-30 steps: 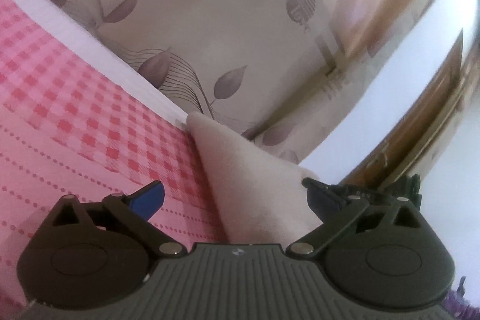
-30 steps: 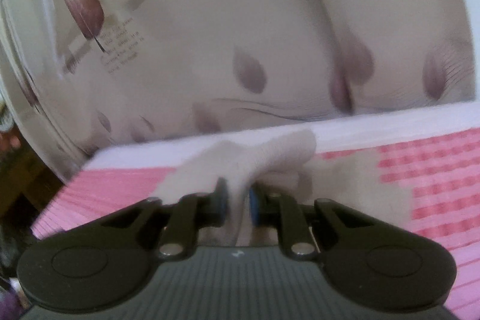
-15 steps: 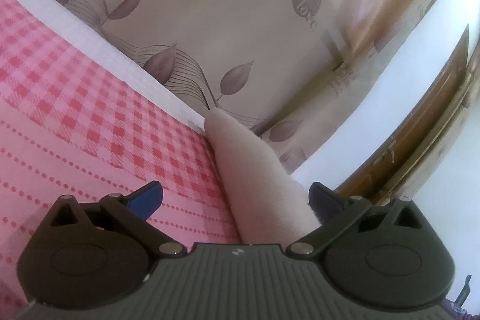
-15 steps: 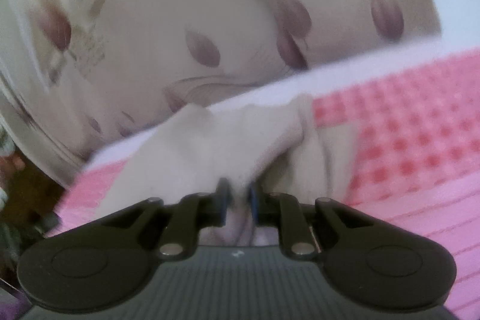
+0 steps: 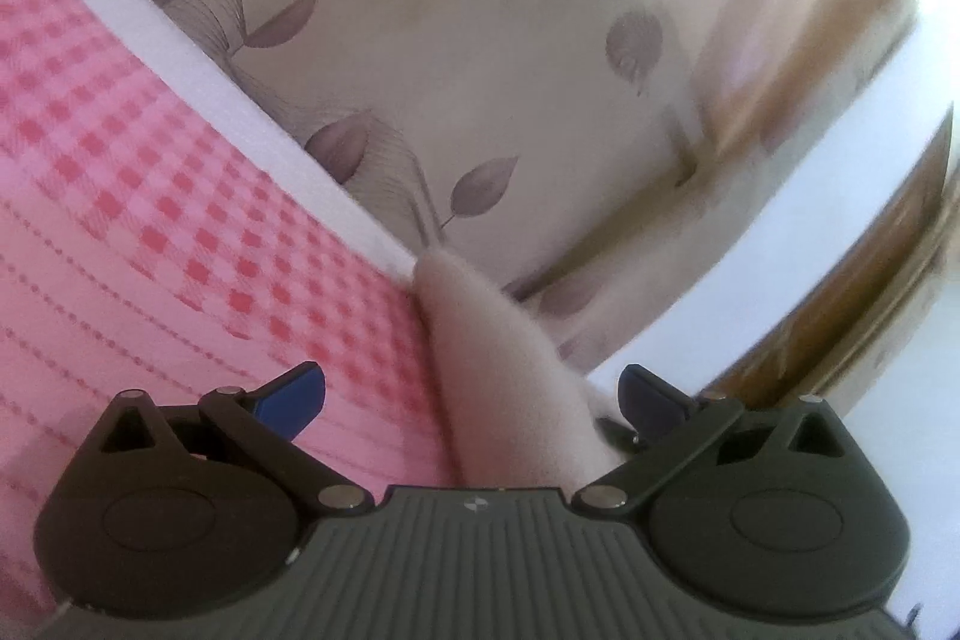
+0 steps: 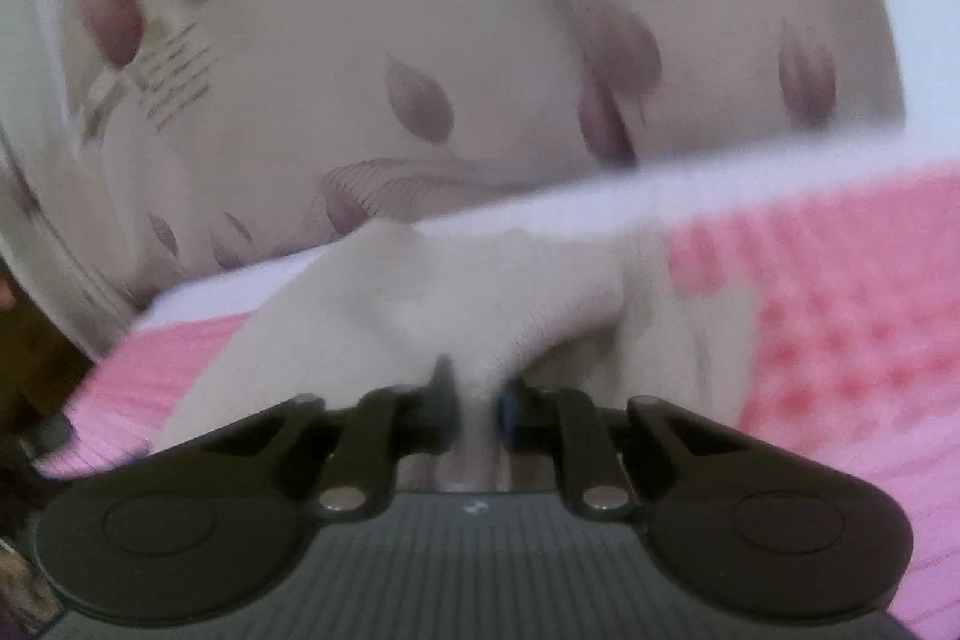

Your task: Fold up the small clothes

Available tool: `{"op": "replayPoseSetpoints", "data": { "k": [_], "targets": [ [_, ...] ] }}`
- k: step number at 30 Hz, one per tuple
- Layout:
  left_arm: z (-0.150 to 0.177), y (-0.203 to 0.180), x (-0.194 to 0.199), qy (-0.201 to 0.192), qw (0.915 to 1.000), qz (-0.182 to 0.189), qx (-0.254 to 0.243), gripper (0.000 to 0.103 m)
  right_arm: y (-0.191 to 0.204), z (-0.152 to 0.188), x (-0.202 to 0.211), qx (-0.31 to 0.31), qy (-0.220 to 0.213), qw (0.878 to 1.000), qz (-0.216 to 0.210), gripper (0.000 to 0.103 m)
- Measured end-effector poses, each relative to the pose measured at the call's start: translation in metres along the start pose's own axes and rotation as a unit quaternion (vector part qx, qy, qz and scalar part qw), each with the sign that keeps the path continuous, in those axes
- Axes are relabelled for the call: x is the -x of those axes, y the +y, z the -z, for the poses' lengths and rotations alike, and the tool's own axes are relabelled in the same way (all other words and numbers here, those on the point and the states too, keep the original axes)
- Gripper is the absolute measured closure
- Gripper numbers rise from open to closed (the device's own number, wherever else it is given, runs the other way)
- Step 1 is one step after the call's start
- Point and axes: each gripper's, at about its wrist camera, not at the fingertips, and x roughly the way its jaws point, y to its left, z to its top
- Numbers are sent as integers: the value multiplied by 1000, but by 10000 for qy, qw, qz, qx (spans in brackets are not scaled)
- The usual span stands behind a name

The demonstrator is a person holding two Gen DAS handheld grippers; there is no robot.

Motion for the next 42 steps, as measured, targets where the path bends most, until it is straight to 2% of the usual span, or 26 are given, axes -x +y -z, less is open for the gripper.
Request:
{"op": "replayPoseSetpoints", "data": {
  "k": [2,4,8,10,12,14,15,17,20,22,24,25,28,31,33,37,39,40,42],
  "targets": [
    [1,-17,-4,70,9997,-29,-218,1,7,-12,16,488,-102,9984,267,88],
    [4,-38,-13,192,9982,120,-560,1,7,-25,31,841,-111,9952,496,88],
    [14,-89,-38,417,9885,329,-1415,1,-10,-33,33,923,252,9935,616,88],
    [21,-108,-52,569,9830,412,-1695,1,-18,-25,23,890,420,9937,541,88],
    [34,-124,-68,808,9731,271,-2139,5,-27,-13,12,735,499,9948,503,88],
    [48,-132,-81,989,9617,74,-2555,10,-38,-4,11,349,321,9985,287,88],
    [53,-132,-81,1047,9590,66,-2632,11,-47,0,14,44,127,9999,52,88],
    [60,-129,-75,939,9583,-6,-2699,11,-54,6,18,-273,-125,9993,-200,88],
    [58,-119,-53,698,9690,209,-2360,10,-56,8,16,-328,-354,9985,-258,88],
    [59,-114,-38,665,9705,167,-2313,9,-57,8,15,-320,-483,9977,-363,88],
    [65,-112,-27,873,9648,94,-2480,9,-54,11,3,1,-287,9996,47,87],
    [70,-112,-21,959,9590,-17,-2668,9,-56,13,-1,-15,-291,9996,35,87],
    [91,-117,-22,1212,9313,-596,-3384,9,-63,17,-1,-201,-432,9988,-97,85],
    [104,-125,-36,1303,9186,-771,-3651,9,-55,21,1,-19,-487,9988,7,85],
    [111,-132,-49,1206,9097,-926,-3865,3,-51,23,1,99,-507,9986,60,85],
    [122,-144,-79,741,8840,-1738,-4276,3,-49,24,2,113,-525,9985,77,85],
    [122,-143,-85,352,8612,-2547,-4385,7,-44,26,2,205,-551,9982,139,85],
    [117,-137,-83,305,8563,-2865,-4287,7,-43,26,1,242,-557,9980,160,85],
    [97,-116,-68,384,8775,-3111,-3630,7,-42,26,1,292,-557,9979,177,85]
  ]
}}
